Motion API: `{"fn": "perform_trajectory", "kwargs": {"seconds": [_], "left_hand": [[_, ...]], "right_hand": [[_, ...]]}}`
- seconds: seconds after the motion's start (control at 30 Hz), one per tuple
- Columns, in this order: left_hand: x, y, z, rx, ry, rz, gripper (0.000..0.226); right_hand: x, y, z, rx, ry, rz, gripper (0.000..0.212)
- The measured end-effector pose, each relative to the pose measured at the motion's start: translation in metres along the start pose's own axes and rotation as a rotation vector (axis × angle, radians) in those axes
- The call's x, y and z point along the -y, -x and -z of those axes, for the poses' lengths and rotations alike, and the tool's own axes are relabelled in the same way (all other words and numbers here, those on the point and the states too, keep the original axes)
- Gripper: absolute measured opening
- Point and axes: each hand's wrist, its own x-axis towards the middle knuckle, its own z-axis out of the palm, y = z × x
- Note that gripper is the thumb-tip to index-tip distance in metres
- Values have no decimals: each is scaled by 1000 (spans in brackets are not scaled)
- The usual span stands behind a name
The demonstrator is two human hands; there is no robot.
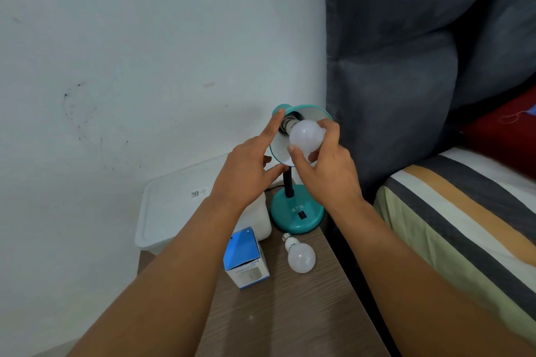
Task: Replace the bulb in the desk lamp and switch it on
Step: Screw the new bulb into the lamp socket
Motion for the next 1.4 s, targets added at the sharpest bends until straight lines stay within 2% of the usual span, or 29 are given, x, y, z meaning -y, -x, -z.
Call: {"fn": "perform_trajectory", "kwargs": {"seconds": [0.1,0.3,0.47,0.73,0.83,0.93,1.07,1.3,1.4], "left_hand": [[-1,1,0,-10,11,-2,92],[1,0,-2,1,-12,-12,93],[2,-1,-2,9,-13,8,96],[0,0,-1,8,-4,17,95],[1,0,-1,9,-13,15,96],[2,-1,-1,14,-23,10,97],[0,0,-1,20,-42,13,98],[-1,0,-1,18,-17,22,95],[-1,-1,-2,20,-20,16,95]], "right_hand": [[1,2,2,26,10,19,77],[2,2,3,7,42,54,59],[2,-1,2,-19,69,18,60],[-2,3,-3,-8,3,43,75],[-2,3,-2,1,35,62,67],[0,1,-1,11,31,3,56],[2,-1,0,3,-7,-98,58],[0,4,-1,-8,-97,9,70],[-3,5,-1,0,-78,34,64]]}}
